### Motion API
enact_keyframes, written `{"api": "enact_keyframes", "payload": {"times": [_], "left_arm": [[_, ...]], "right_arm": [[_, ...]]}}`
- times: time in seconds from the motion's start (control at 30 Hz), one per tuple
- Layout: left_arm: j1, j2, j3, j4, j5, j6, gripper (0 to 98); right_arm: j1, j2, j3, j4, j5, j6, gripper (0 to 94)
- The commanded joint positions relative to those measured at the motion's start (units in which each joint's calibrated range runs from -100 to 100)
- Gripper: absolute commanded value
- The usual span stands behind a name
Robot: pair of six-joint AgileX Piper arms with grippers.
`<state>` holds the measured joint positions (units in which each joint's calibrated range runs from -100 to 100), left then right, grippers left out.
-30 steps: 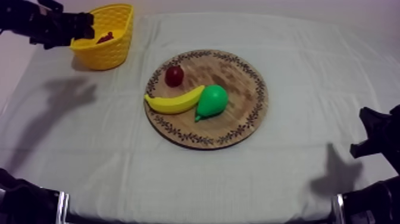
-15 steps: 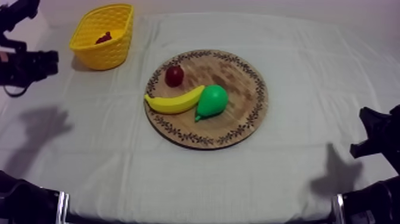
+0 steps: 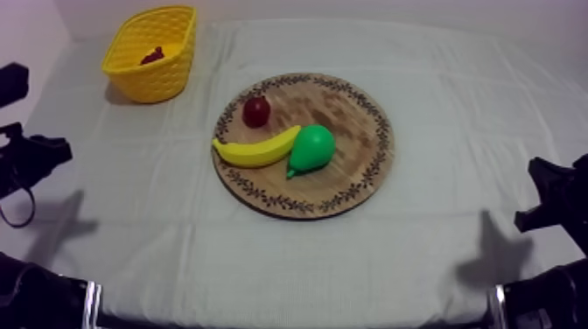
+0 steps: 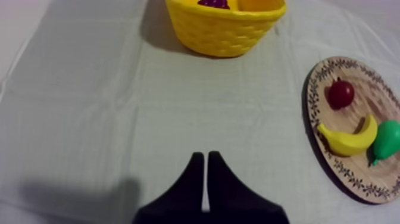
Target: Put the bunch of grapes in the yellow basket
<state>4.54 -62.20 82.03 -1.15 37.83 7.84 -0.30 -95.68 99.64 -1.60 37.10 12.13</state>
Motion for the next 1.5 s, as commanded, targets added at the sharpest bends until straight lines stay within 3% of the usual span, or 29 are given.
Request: {"api": "enact_keyframes", "payload": {"times": [0.0, 0.13, 0.4, 0.63, 1.1, 1.47], "left_arm": [[0.0, -5.9, 5.6, 0.00, -2.7, -1.3, 0.1], [-0.3, -14.1, 10.7, 0.04, -4.4, -3.0, 0.0], [-0.5, -28.6, 15.6, -0.16, -1.0, -5.6, 0.0], [-0.7, -36.1, 15.5, -0.45, 1.8, -5.7, 0.0], [-0.9, -37.8, 15.5, -0.54, 2.1, -7.4, 0.0], [-0.2, -37.8, 15.7, -0.54, 1.5, -6.9, 0.0]], "right_arm": [[0.0, 0.0, 0.0, 0.0, 0.0, 0.0, 0.5], [0.0, 0.0, 0.0, 0.0, 0.0, 0.0, 0.5], [0.0, 0.0, 0.0, 0.0, 0.0, 0.0, 0.5], [0.0, 0.0, 0.0, 0.0, 0.0, 0.0, 0.5], [0.0, 0.0, 0.0, 0.0, 0.0, 0.0, 0.5], [0.0, 0.0, 0.0, 0.0, 0.0, 0.0, 0.5]]}}
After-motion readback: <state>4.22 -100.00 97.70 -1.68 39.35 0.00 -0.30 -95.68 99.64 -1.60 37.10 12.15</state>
